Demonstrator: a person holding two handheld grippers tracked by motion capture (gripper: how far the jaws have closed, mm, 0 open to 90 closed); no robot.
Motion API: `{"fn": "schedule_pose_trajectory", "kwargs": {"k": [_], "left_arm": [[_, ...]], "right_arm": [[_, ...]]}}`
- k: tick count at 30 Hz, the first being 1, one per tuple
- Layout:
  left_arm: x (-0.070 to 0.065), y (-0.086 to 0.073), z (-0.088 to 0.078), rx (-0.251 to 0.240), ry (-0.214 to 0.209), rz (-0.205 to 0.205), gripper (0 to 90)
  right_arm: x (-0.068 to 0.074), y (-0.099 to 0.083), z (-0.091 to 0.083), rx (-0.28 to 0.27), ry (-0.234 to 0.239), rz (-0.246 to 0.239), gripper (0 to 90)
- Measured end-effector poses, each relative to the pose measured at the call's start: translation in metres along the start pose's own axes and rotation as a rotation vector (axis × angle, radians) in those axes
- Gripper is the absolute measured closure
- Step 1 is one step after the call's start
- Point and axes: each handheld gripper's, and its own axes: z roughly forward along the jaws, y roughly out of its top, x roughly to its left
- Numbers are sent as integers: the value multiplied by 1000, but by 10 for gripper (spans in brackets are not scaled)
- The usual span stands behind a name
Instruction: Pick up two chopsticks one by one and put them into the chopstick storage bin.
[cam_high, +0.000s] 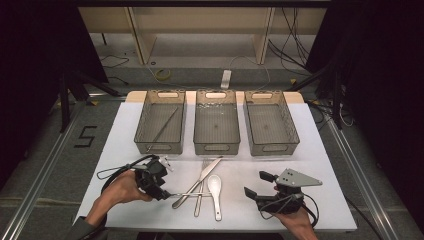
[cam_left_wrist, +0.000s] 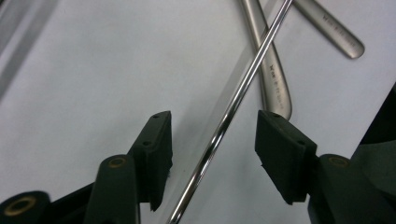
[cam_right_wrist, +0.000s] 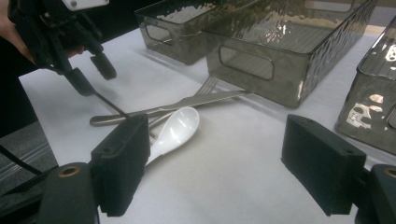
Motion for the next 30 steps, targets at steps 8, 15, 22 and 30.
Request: {"fn": "schedule_pose_trajectory", "kwargs": {"k": [8, 15, 22, 30], "left_arm": [[-3, -2, 9, 36, -16, 11, 548], [-3, -3, 11, 52, -19, 31, 609], [-5, -3, 17, 81, -1, 74, 667], [-4, -4, 18, 120, 20, 133, 744]], "right_arm": [[0, 0, 0, 4, 0, -1, 245], [0, 0, 1, 4, 0, -2, 245], [0, 0, 1, 5, 0, -1, 245], [0, 0, 1, 8, -1, -3, 245]]}}
